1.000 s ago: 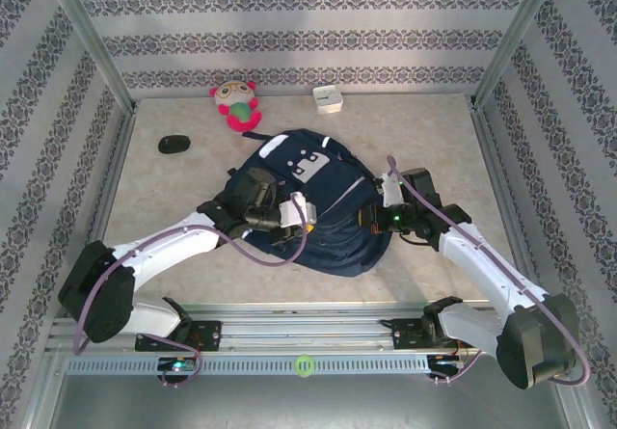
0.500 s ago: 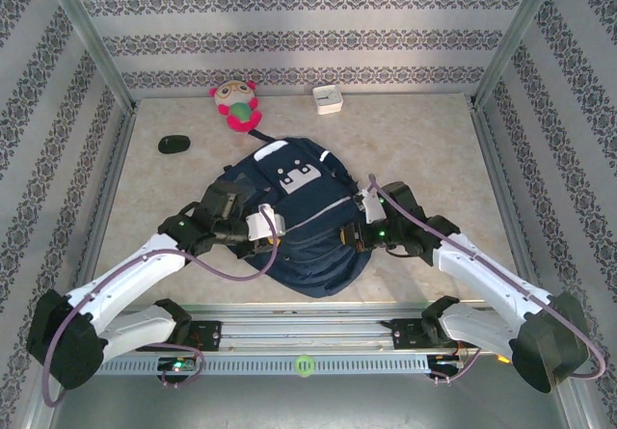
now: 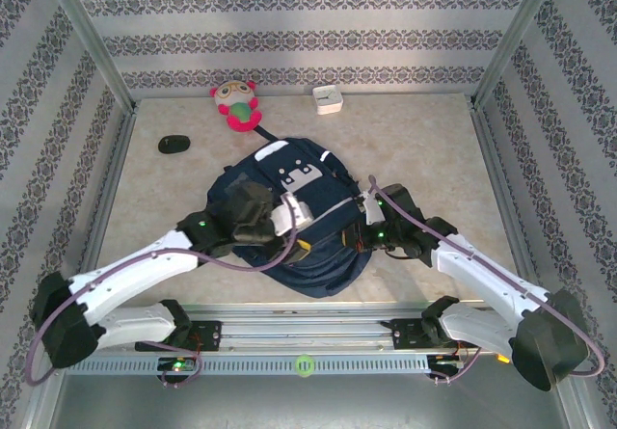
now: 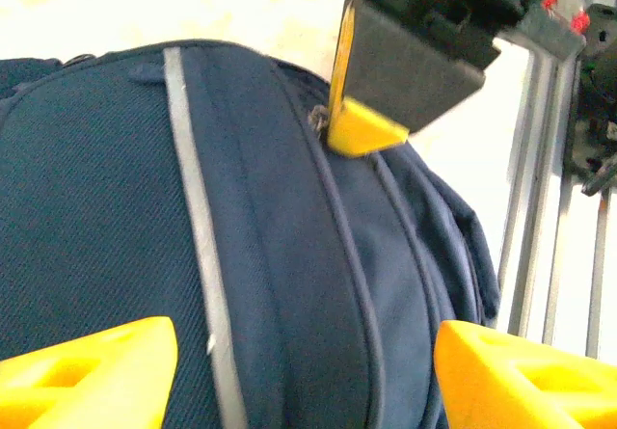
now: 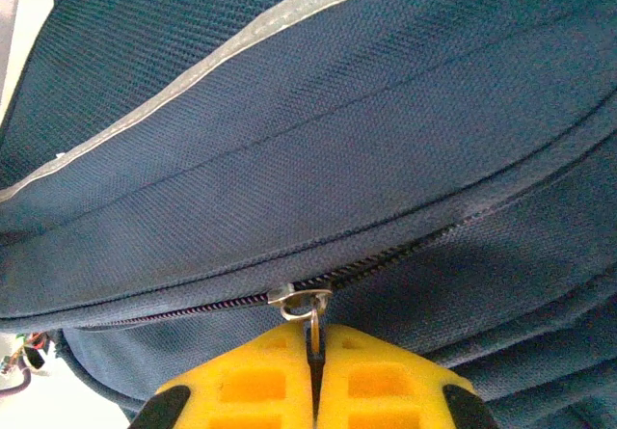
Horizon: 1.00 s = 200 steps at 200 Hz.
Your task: Pack books, pencil case, and school supplies into a backpack
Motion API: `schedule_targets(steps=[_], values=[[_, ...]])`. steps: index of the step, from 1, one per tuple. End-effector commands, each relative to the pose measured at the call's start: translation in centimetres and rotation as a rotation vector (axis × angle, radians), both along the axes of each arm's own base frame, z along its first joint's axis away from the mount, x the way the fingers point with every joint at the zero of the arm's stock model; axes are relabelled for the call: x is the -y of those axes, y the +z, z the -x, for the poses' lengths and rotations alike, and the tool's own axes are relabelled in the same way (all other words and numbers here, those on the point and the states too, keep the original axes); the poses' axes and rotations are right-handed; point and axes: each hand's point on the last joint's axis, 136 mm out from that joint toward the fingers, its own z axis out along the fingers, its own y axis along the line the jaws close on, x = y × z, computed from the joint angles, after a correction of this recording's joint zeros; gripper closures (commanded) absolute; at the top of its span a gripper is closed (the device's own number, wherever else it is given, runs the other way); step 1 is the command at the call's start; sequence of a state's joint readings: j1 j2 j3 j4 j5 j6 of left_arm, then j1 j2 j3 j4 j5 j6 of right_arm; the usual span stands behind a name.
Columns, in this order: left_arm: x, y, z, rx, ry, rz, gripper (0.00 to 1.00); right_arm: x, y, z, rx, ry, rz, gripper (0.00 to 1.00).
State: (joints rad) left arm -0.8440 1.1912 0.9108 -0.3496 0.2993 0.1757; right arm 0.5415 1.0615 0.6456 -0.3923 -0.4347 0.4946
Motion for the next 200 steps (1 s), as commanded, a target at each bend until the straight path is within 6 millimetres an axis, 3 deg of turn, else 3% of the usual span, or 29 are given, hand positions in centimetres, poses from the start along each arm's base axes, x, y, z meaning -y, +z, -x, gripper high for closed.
schedule_targets(steps=[1, 26, 48, 74, 108, 123, 135, 173, 200], values=[[3.2, 1.5, -2.5, 0.046, 0.148, 0.048, 0.29, -0.3, 0.8, -0.8, 0.038, -0.003, 0.001, 1.00], [5.7, -1.0, -3.2, 0.040, 0.167, -0.020, 0.26, -0.5, 0.8, -1.0, 0.041, 0.003, -0.002, 1.00], [5.7, -2.7, -4.7, 0.052, 0.247, -0.075, 0.25, -0.5, 1.0, -0.9, 0.045, 0.009, -0.005, 1.00], [4.9, -4.8, -5.1, 0.090, 0.241, -0.145, 0.32, -0.4, 1.2, -1.0, 0.055, 0.010, -0.005, 1.00], [2.7, -6.5, -4.3, 0.151, 0.184, -0.243, 0.65, -0.2, 1.3, -1.1, 0.057, 0.008, -0.006, 1.00], [1.9, -6.7, -3.1, 0.163, 0.102, -0.257, 0.83, 0.7, 0.9, -1.5, 0.039, -0.031, 0.005, 1.00], [1.2, -6.8, -1.9, 0.167, 0.025, -0.255, 0.91, 1.5, 0.9, -2.2, 0.027, -0.070, -0.012, 1.00], [-3.0, -6.6, 1.2, 0.159, -0.166, -0.249, 0.96, 3.6, 1.1, -3.8, 0.034, -0.113, -0.017, 1.00], [-5.7, -5.5, 1.8, 0.165, -0.197, -0.178, 0.95, 2.9, 1.0, -3.7, 0.008, -0.076, -0.032, 1.00]])
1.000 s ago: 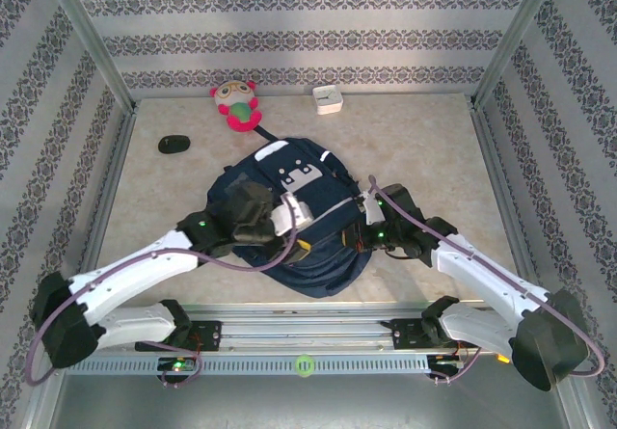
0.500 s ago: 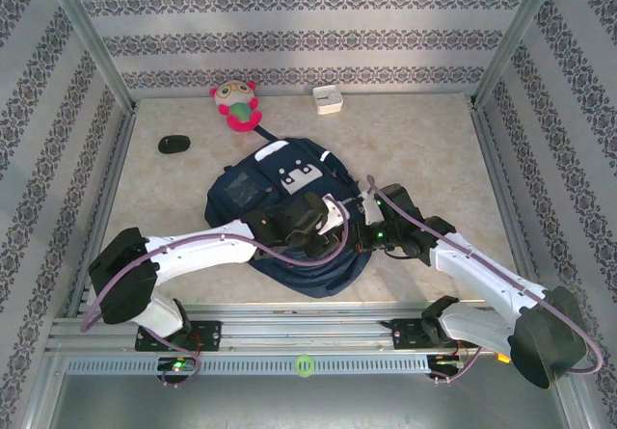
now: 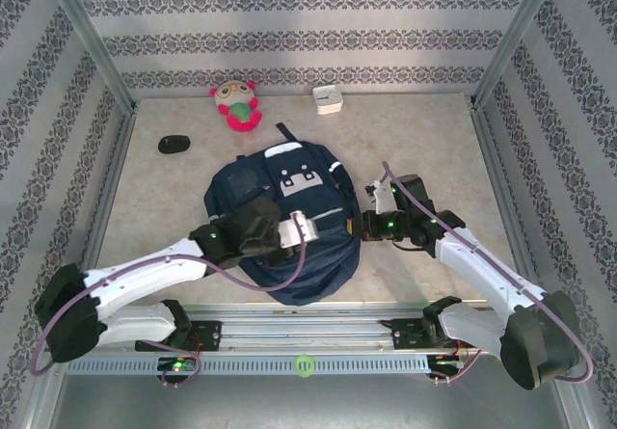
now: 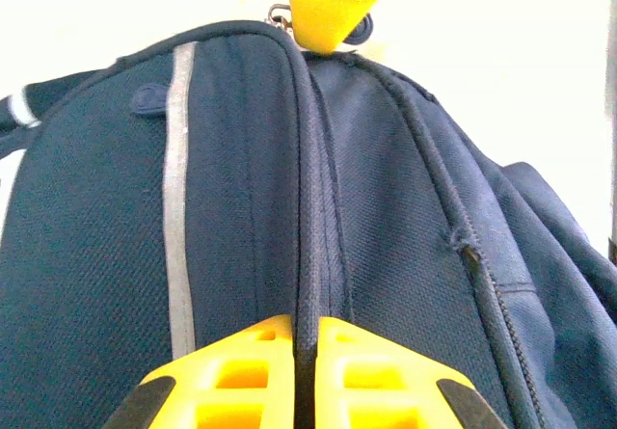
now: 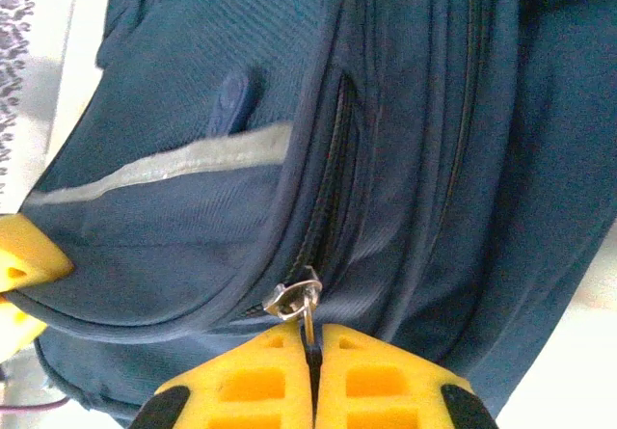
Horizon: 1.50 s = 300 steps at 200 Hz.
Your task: Pack books, pencil case, and school supplies into a backpack
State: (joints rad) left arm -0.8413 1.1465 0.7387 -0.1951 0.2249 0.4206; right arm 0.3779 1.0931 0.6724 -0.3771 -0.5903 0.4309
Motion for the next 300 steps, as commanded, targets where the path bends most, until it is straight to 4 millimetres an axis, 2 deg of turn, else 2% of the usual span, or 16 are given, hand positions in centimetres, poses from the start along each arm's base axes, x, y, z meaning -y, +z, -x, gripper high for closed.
schedule_targets(steps=[1, 19, 30, 40, 63, 74, 86, 111, 134, 162, 197, 205, 224, 245, 266, 300], values=[[-4.3, -2.1, 2.3, -0.055, -0.088, -0.090, 0.95, 1.4, -0.4, -1.4, 0.007, -0.053, 0.061, 1.00], [-5.6, -2.0, 1.8, -0.032, -0.065, -0.100, 0.87, 0.3, -0.3, -0.9, 0.015, -0.017, 0.057, 1.00], [-5.6, -1.8, 1.8, -0.040, -0.062, -0.105, 0.77, -0.3, -0.2, -0.5, 0.020, 0.001, 0.055, 1.00], [-5.0, -1.0, 1.8, -0.064, -0.066, -0.080, 0.62, -0.7, -0.3, -0.3, 0.018, 0.008, 0.054, 1.00], [-2.6, 1.5, 0.7, -0.112, -0.010, 0.040, 0.40, -1.2, -0.5, -0.1, 0.016, 0.012, 0.055, 1.00], [-1.2, 2.5, -0.2, -0.098, 0.047, 0.087, 0.35, -1.3, -0.6, -0.1, 0.014, 0.013, 0.058, 1.00], [0.7, 3.4, -0.2, -0.074, 0.036, 0.115, 0.33, -1.3, -0.6, -0.1, 0.013, 0.013, 0.059, 1.00], [3.5, 4.1, -2.0, -0.024, 0.126, 0.132, 0.28, -1.4, -0.5, -0.2, 0.019, 0.014, 0.059, 1.00], [5.4, 2.8, -2.7, -0.061, 0.122, 0.113, 0.22, -1.6, -0.4, -0.3, 0.018, 0.017, 0.058, 1.00], [5.6, 1.6, -4.9, -0.017, 0.190, 0.058, 0.21, -1.8, -0.3, -0.2, 0.020, 0.022, 0.055, 1.00], [5.3, -1.0, -5.6, 0.004, 0.180, -0.052, 0.27, -1.6, 0.0, -0.2, 0.042, 0.023, 0.058, 1.00], [5.2, -1.5, -5.5, 0.001, 0.174, -0.074, 0.31, -1.5, 0.0, -0.3, 0.049, 0.020, 0.060, 1.00], [5.2, -2.0, -4.3, -0.023, 0.089, -0.083, 0.70, -1.1, 0.1, -0.6, 0.052, 0.010, 0.058, 1.00], [4.8, -2.5, -1.7, -0.071, -0.059, -0.075, 0.91, -0.5, 0.2, -1.3, 0.055, -0.001, 0.051, 1.00], [4.0, -2.4, 0.7, -0.105, -0.193, -0.051, 1.00, 0.4, 0.2, -2.6, 0.065, -0.028, 0.053, 1.00], [2.8, -1.3, 3.9, -0.124, -0.354, -0.008, 1.00, 1.2, -0.1, -5.3, 0.071, -0.067, 0.033, 1.00]])
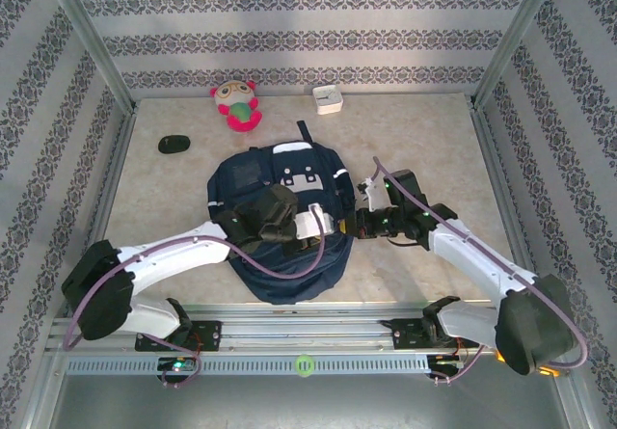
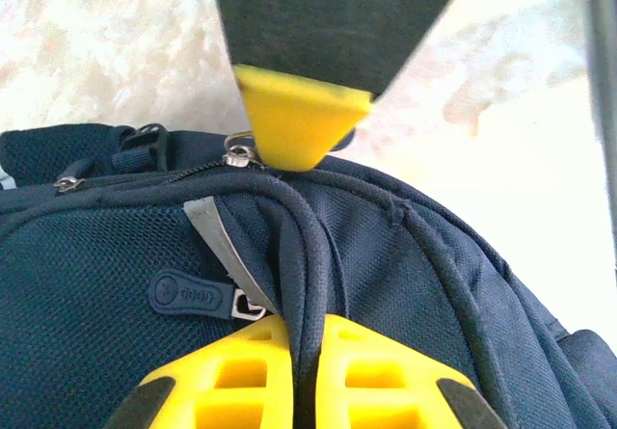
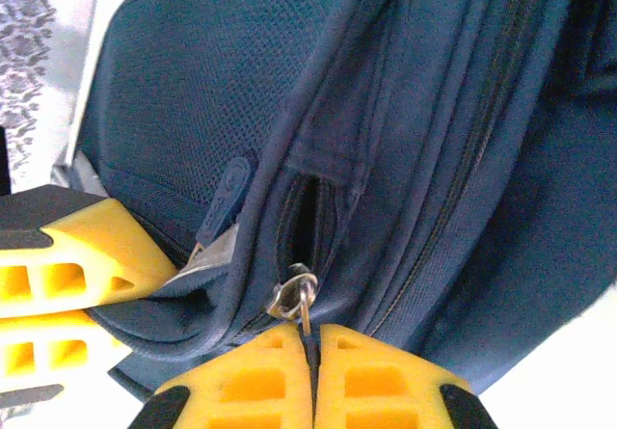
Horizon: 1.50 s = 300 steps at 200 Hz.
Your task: Pack books, pencil case, and school supplies into a backpack
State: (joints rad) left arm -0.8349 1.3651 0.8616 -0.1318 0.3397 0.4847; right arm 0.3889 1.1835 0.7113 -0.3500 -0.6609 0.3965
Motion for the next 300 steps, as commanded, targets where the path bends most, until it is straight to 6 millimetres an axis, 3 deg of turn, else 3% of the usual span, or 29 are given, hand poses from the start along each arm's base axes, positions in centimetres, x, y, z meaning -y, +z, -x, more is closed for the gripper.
schedule_targets(steps=[1, 41, 81, 92, 99, 115, 126, 139, 152, 172, 197, 226, 251, 260, 279, 300], values=[[-1.4, -0.4, 5.5, -0.090, -0.238, -0.014, 1.00, 2.8, 0.0, -5.1, 0.091, -0.148, 0.063, 1.00], [-2.7, -1.3, 7.2, -0.113, -0.320, -0.079, 1.00, 2.6, 0.4, -8.3, 0.126, -0.195, 0.026, 1.00], [-2.7, 0.0, 5.5, -0.065, -0.207, -0.014, 0.99, 3.1, -1.0, -8.5, 0.100, -0.194, 0.099, 1.00], [-2.8, 0.7, 4.5, -0.055, -0.131, 0.016, 0.87, 3.2, -0.9, -8.0, 0.097, -0.189, 0.101, 1.00], [-2.8, 1.3, 3.8, -0.053, -0.070, 0.044, 0.73, 3.2, -0.7, -7.7, 0.094, -0.185, 0.094, 1.00], [-3.3, 3.1, 2.2, -0.068, 0.094, 0.107, 0.38, 3.5, 0.1, -6.7, 0.072, -0.198, 0.103, 0.76], [-4.0, 4.4, 1.2, -0.111, 0.228, 0.163, 0.27, 4.0, 0.6, -5.9, 0.064, -0.211, 0.129, 0.57], [-5.6, 5.5, -0.1, -0.175, 0.439, 0.225, 0.19, 4.5, 1.4, -5.0, 0.065, -0.230, 0.163, 0.46], [-8.2, 5.4, -1.1, -0.240, 0.679, 0.261, 0.19, 4.3, 2.1, -4.1, 0.072, -0.234, 0.165, 0.44], [-14.0, 4.1, -1.8, -0.374, 1.090, 0.326, 0.20, 3.3, 2.7, -3.0, 0.093, -0.198, 0.186, 0.39], [-17.7, -0.1, -0.3, -0.586, 1.385, 0.437, 0.20, 1.5, 1.8, -2.9, 0.082, -0.143, 0.209, 0.38], [-17.8, -3.2, 0.0, -0.648, 1.426, 0.536, 0.30, -1.0, -0.9, -3.5, 0.004, -0.071, 0.232, 0.42], [-18.6, -5.7, -0.1, -0.594, 1.453, 0.414, 0.35, -1.7, -4.7, -3.9, -0.030, -0.084, 0.275, 0.53], [-18.5, -6.6, -0.3, -0.573, 1.439, 0.356, 0.41, -1.5, -6.5, -3.9, -0.054, -0.108, 0.286, 0.58], [-17.1, -8.3, -1.0, -0.572, 1.381, 0.271, 0.44, -0.6, -9.6, -3.5, -0.097, -0.146, 0.331, 0.66], [-14.7, -9.9, -2.6, -0.596, 1.319, 0.233, 0.45, 0.2, -10.6, -3.4, -0.099, -0.191, 0.347, 0.68]])
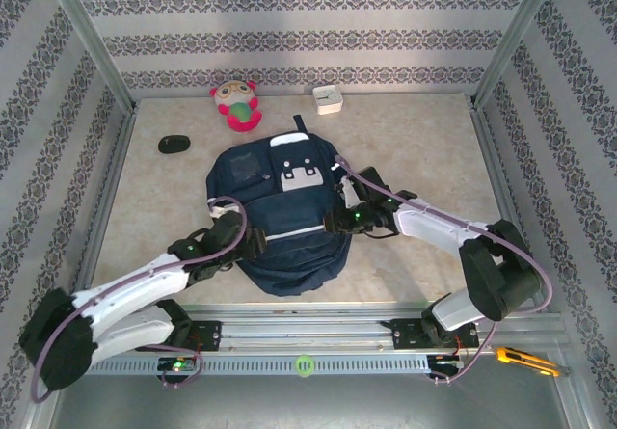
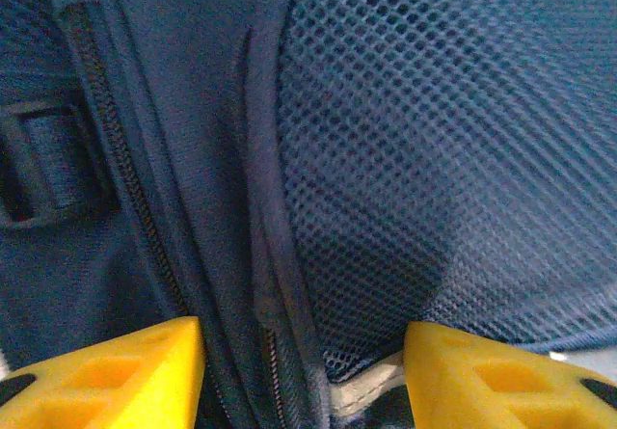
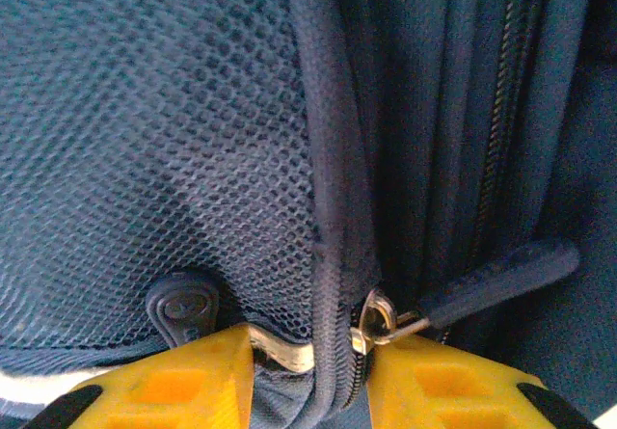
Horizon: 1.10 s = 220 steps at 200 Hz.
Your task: Pack books, pencil case, and school supplies into a backpack
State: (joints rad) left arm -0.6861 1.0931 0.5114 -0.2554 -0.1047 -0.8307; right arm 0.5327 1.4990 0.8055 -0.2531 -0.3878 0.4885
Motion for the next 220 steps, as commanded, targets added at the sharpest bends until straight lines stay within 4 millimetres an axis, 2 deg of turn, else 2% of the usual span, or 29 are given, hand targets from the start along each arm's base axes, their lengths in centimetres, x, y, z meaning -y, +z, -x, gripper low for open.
schedule_targets(steps=[1, 23, 50, 68, 90, 107, 122, 127, 131, 134, 159, 180, 205, 220], values=[[1.7, -2.1, -1.7, -0.014, -0.072, -0.042, 0.45, 2.5, -3.7, -0.1, -0.017, -0.114, 0.113, 0.68], [4.5, -2.0, -4.3, 0.014, -0.116, -0.015, 0.45, 2.9, -3.1, -0.3, 0.004, -0.151, 0.101, 0.68], [7.4, -0.6, -6.8, 0.049, -0.167, 0.010, 0.43, 4.4, -2.4, -0.3, 0.008, -0.199, 0.096, 0.67], [8.1, 0.4, -7.8, 0.076, -0.175, 0.013, 0.41, 5.4, -1.6, -0.3, 0.024, -0.228, 0.084, 0.65], [7.8, 2.4, -8.2, 0.119, -0.171, 0.001, 0.33, 6.5, 0.3, -0.2, 0.066, -0.260, 0.069, 0.55], [6.0, 5.0, -8.2, 0.188, -0.140, -0.051, 0.22, 7.8, 2.7, -0.5, 0.136, -0.291, 0.064, 0.47], [3.5, 8.0, -8.3, 0.284, -0.088, -0.116, 0.10, 9.5, 5.0, -1.0, 0.214, -0.335, 0.068, 0.41], [2.5, 9.0, -8.2, 0.319, -0.074, -0.136, 0.00, 10.2, 5.7, -1.1, 0.242, -0.352, 0.072, 0.28], [1.7, 9.7, -8.3, 0.346, -0.060, -0.155, 0.01, 10.8, 6.3, -1.3, 0.268, -0.362, 0.075, 0.06], [1.0, 10.3, -8.3, 0.369, -0.047, -0.168, 0.01, 11.2, 6.6, -1.4, 0.282, -0.371, 0.079, 0.02], [-5.7, 13.7, -8.0, 0.532, 0.115, -0.307, 0.01, 14.8, 8.9, -3.1, 0.431, -0.430, 0.126, 0.02], [-9.7, 15.2, -7.7, 0.668, 0.181, -0.446, 0.01, 17.3, 9.7, -4.9, 0.581, -0.426, 0.224, 0.02], [-12.7, 14.6, -7.7, 0.770, 0.222, -0.643, 0.01, 19.0, 9.5, -7.1, 0.774, -0.387, 0.352, 0.02], [-13.9, 12.0, -8.5, 0.716, 0.199, -0.727, 0.01, 19.7, 8.8, -8.6, 0.878, -0.379, 0.393, 0.02]])
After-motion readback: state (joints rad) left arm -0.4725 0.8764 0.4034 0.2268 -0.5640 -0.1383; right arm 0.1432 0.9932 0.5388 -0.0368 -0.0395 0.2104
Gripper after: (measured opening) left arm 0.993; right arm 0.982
